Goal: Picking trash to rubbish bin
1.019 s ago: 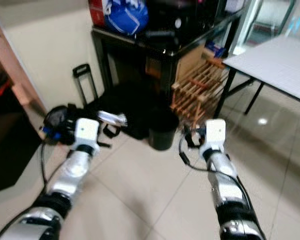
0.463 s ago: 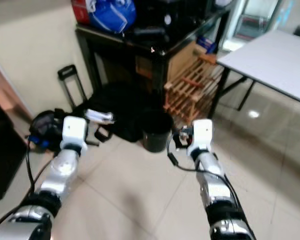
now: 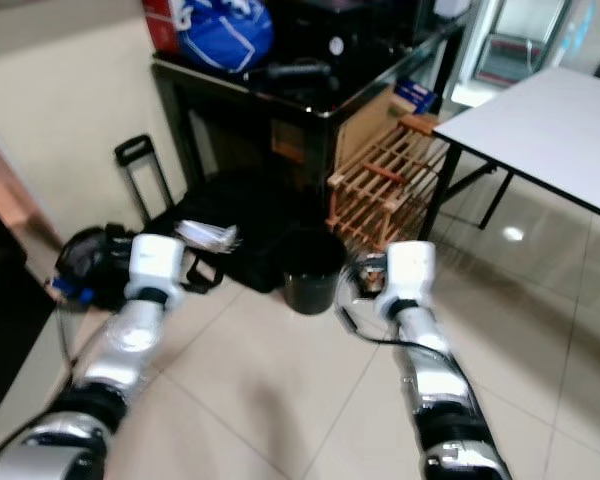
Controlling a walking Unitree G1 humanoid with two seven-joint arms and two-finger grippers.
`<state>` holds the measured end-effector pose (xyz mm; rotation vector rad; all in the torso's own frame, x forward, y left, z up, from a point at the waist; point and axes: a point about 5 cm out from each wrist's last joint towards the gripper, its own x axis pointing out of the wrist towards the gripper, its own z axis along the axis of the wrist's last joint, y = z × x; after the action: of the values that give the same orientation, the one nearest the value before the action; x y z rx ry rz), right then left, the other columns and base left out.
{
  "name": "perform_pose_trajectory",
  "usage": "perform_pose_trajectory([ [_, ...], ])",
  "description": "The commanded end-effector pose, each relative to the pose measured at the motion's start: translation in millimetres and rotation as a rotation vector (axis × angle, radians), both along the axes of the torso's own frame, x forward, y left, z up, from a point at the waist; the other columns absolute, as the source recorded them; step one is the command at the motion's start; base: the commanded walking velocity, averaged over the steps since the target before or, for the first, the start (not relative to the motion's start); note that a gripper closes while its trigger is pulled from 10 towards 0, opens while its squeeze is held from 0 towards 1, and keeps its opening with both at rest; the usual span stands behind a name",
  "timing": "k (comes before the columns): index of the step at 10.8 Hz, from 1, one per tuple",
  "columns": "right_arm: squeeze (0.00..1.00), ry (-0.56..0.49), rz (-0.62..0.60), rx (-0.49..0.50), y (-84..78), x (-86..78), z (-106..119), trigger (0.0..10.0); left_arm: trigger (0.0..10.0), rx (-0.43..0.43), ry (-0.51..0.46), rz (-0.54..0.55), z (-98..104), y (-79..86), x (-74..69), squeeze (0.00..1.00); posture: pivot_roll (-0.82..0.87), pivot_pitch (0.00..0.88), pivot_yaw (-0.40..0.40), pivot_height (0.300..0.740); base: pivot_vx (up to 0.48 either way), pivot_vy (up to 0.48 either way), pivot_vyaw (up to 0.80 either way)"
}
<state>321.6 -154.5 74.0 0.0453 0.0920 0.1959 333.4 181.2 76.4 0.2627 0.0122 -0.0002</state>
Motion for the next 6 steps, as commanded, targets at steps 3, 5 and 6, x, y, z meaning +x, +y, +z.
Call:
perform_pose_trajectory([
  [3, 0.0, -0.01, -0.029, -0.012, -13.0, 1.2, 3.5, 10.0, 10.0, -0.01, 0.005, -0.022, -1.2, -11.7, 0.8, 0.0, 0.01, 0.015, 0.024, 0.74, 0.334, 0.0, 0.0],
  [5, 0.0, -0.012, -0.027, -0.013, -11.8, 1.3, 3.6, 10.0, 10.0, -0.01, 0.005, -0.021, -1.4, -11.0, 0.6, 0.0, 0.0, 0.011, 0.026, 0.74, 0.334, 0.0, 0.0],
  [6, 0.0, -0.013, -0.027, -0.012, -11.3, 1.5, 3.7, 10.0, 10.0, -0.009, 0.004, -0.022, -1.2, -10.9, 0.6, 0.0, 0.0, 0.005, 0.028, 0.74, 0.334, 0.0, 0.0],
])
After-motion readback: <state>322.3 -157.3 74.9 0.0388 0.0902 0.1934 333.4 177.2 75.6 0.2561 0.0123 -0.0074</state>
